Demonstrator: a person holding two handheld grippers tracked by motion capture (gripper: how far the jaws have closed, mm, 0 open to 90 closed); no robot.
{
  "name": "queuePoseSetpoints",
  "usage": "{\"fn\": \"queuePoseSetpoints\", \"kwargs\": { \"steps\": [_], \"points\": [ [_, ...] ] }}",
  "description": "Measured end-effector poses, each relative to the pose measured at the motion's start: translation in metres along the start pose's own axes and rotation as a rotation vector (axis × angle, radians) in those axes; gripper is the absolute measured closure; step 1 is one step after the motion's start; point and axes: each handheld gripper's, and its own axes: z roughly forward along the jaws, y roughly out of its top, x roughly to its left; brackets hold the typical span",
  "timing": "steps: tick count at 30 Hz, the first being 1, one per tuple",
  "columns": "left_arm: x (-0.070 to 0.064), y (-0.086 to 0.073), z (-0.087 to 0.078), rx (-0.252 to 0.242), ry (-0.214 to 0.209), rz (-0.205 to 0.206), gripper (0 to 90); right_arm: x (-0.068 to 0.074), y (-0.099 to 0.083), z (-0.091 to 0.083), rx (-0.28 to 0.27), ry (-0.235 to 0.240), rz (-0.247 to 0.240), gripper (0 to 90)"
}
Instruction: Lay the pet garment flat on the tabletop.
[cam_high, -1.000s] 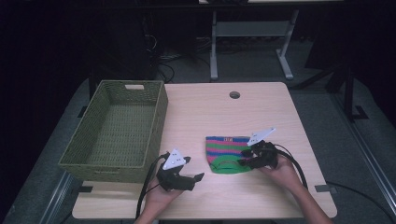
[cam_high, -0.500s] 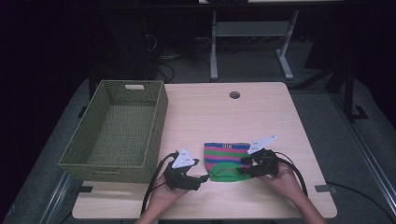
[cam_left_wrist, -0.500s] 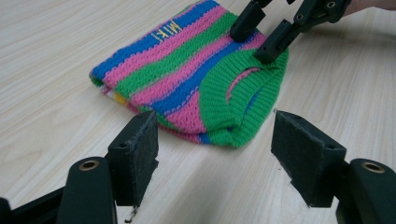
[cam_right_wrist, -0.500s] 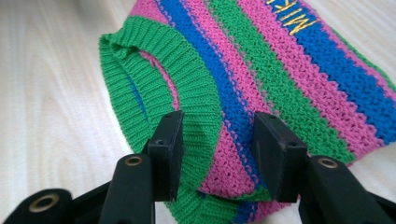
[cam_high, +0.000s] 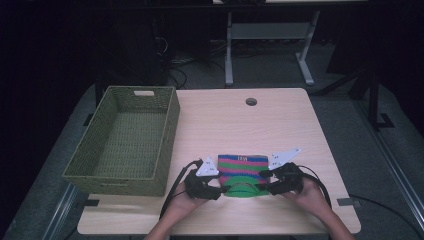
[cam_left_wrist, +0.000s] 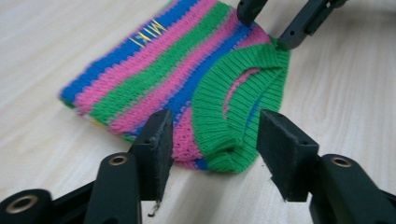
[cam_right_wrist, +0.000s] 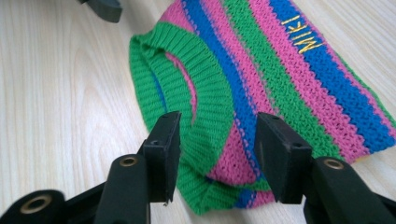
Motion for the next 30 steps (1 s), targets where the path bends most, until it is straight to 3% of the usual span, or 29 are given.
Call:
{"fn": "queuePoseSetpoints", "kwargs": {
  "steps": [8,13,15,17,21,22,27,30],
  "points": [
    [0.002,0.002,0.012,0.038,-0.018,0.019,50.0,0.002,-0.002,0.007,0.047,0.007,-0.072,56.8],
    [0.006,0.004,0.021,0.089,-0.037,0.022,50.5,0.002,-0.002,0.012,0.053,0.001,-0.060,61.6],
    [0.005,0.004,0.023,0.081,-0.038,0.004,50.9,0.002,-0.003,0.013,0.056,-0.004,-0.070,62.6],
    [0.007,0.006,0.023,0.097,-0.036,0.012,52.4,0.002,-0.003,0.013,0.056,-0.005,-0.072,64.4],
    [0.003,0.008,0.024,0.108,-0.010,0.031,55.0,0.005,-0.005,0.013,0.052,-0.016,-0.079,68.0],
    [0.002,0.008,0.024,0.119,0.000,0.056,55.6,0.004,-0.006,0.013,0.047,-0.019,-0.080,68.8],
    [-0.004,0.008,0.026,0.126,0.045,0.095,62.1,0.005,-0.009,0.012,0.026,-0.020,-0.064,72.5],
    [-0.004,0.008,0.026,0.125,0.056,0.101,64.9,0.005,-0.009,0.012,0.027,-0.020,-0.065,73.4]
  ]
}}
